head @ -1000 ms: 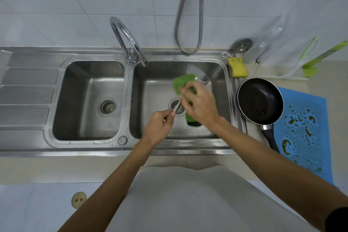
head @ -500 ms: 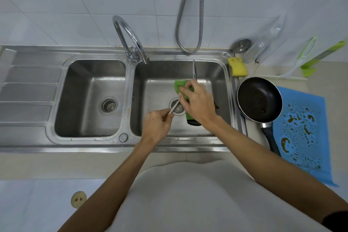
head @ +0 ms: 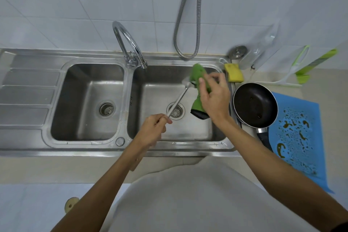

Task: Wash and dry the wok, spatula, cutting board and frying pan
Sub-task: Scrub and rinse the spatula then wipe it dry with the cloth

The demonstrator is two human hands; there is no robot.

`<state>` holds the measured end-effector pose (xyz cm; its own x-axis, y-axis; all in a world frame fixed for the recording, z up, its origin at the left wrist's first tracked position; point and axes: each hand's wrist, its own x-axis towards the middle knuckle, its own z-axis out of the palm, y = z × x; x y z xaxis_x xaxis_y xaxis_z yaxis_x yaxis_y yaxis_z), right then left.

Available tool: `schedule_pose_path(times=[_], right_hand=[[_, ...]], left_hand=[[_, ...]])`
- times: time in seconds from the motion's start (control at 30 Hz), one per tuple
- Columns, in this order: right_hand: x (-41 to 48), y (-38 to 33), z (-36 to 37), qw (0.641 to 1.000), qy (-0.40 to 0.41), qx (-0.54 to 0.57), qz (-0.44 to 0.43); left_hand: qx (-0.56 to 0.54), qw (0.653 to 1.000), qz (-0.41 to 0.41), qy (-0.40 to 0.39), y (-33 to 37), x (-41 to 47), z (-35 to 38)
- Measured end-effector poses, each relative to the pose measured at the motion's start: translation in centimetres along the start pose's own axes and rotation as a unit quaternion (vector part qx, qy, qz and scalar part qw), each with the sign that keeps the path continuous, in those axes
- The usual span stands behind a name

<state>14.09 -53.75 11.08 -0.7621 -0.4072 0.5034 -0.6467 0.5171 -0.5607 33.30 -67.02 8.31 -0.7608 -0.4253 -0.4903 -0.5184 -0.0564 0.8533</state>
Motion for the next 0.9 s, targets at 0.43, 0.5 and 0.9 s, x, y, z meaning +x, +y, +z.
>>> schedule_pose_path(times=[0.43,0.5,0.9], right_hand=[[3.3,1.5,-1.4,0.992,-0.119,-0.021,0.017],[1.6,0.5,-1.2,0.992,-0.123,-0.014,-0.036],[2.6,1.8,-0.2,0.994,-0.101,-0.020,0.046]], left_hand=[[0.085,0.981,0.172,-0.006,0.3,0.4,-2.2],[0.093,0.979,0.183,-0.006,0.1,0.4,-2.3],[0.021,0.993,0.112,-0.016,0.2,0.5,-0.1]])
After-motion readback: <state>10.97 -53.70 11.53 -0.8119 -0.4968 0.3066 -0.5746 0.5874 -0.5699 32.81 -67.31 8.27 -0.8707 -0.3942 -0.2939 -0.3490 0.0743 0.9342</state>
